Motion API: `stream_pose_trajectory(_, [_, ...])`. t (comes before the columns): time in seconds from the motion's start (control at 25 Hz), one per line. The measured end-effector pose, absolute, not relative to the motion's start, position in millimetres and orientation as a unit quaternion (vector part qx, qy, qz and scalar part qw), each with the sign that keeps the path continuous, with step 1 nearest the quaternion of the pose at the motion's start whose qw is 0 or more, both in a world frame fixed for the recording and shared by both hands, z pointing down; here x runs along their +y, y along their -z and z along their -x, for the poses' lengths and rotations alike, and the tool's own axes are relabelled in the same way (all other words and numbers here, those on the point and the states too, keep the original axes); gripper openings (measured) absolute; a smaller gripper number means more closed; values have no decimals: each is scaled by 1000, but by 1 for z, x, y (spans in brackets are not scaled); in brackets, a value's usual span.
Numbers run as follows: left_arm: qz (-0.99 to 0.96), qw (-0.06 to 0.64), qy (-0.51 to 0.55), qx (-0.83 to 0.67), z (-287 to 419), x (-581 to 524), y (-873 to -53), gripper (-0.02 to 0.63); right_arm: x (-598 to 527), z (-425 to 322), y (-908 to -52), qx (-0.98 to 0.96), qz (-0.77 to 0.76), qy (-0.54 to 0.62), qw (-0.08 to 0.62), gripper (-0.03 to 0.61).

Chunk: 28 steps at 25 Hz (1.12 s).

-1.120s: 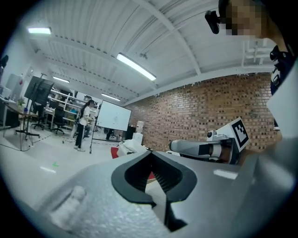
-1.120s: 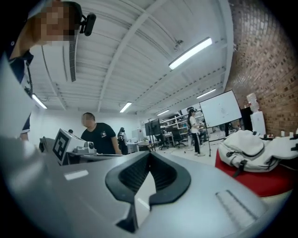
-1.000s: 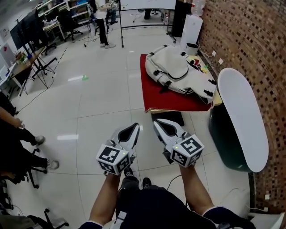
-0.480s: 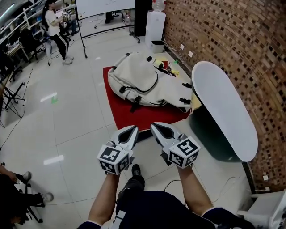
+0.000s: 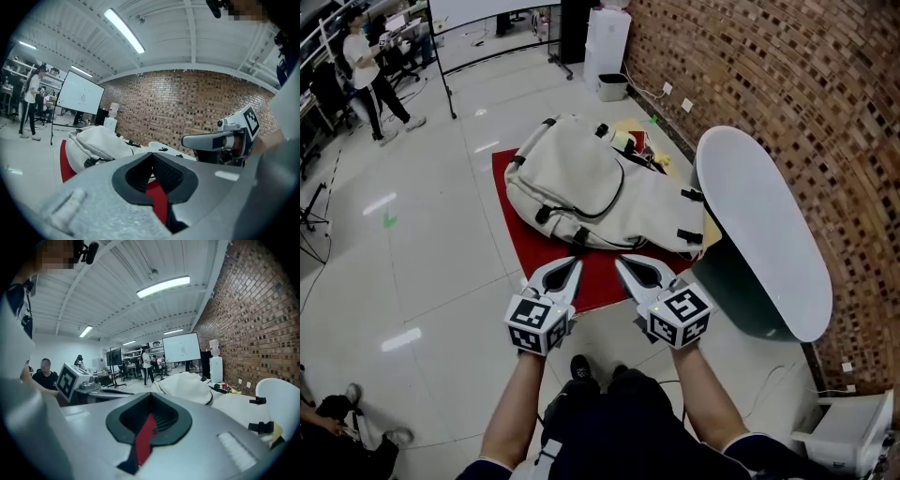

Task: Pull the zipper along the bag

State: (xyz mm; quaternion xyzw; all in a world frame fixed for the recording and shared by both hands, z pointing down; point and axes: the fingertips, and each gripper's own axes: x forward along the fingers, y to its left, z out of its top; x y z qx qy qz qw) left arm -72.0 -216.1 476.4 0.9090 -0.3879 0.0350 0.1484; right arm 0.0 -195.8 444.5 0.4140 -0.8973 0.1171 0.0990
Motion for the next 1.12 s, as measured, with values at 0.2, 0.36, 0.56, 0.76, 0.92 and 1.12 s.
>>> stream_pose_trajectory(0.2, [-908,138,-64,-391,69,-266,-497,2,-226,-7,-456,-896,-411,-123,115,3])
stream_pose_trajectory(0.36, [-900,126,-105,-404,65,-307,-524,2,-254,-19,-466,-900,-400,-127,118,3])
stream_pose_trajectory(0.56, [-876,117,-165,-437,72,-346,-551,75,-291,-25,-475,-918,-355,-136,115,4])
stream_pose_trajectory(0.76, [-856,93,-241,-448,71,-376,-566,124,-325,-39,-475,-933,-311,-137,118,5])
stream_pose_trajectory(0.92, [-825,105,-313,-458,88,-386,-585,155,-345,-43,-474,-947,-266,-142,111,4])
stream_pose_trajectory(1.12, [-798,109,-397,-440,91,-388,-605,163,-361,-59,-476,-955,-231,-153,104,3])
